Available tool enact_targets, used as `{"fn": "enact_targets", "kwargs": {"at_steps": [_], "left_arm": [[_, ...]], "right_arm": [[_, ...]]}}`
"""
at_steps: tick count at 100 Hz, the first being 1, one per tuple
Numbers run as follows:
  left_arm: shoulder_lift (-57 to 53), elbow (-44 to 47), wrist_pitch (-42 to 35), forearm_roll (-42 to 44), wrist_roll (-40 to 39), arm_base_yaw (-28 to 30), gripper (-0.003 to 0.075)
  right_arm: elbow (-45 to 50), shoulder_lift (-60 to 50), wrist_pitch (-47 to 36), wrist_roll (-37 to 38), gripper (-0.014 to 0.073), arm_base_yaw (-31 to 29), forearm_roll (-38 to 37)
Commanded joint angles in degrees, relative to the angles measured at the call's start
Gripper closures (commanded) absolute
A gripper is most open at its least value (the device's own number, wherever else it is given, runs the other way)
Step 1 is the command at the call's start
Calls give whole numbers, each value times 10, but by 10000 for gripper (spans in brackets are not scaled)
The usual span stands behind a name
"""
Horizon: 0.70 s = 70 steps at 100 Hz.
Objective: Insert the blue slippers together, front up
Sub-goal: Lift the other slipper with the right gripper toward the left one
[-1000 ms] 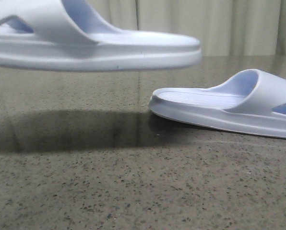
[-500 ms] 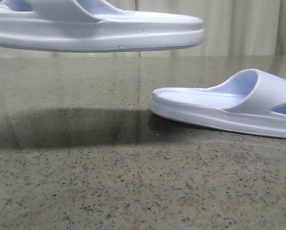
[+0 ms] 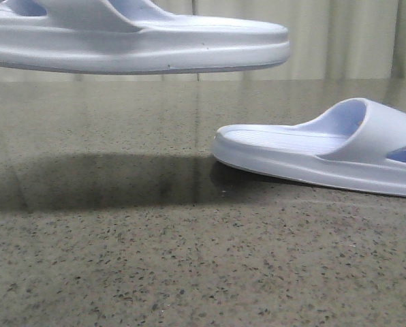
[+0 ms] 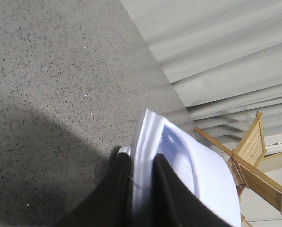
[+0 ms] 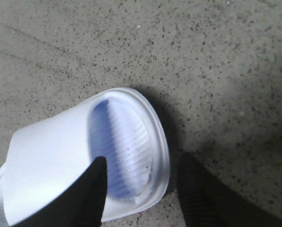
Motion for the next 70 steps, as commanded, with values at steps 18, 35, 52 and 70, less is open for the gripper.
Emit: {"fn": "enact_targets", "kwargs": {"at_steps": [18, 35, 52, 70], "left_arm": [[-3, -21, 8, -30, 0, 0, 704], [-3, -21, 8, -30, 0, 0, 704], [-3, -21, 8, -30, 0, 0, 704], [-3, -21, 8, -30, 0, 0, 704]], "right_arm": [[-15, 29, -40, -1, 305, -4, 7], [-15, 56, -52, -1, 305, -4, 7], [-15, 81, -57, -1, 305, -4, 13], [-15, 99, -69, -1, 305, -4, 22]]}}
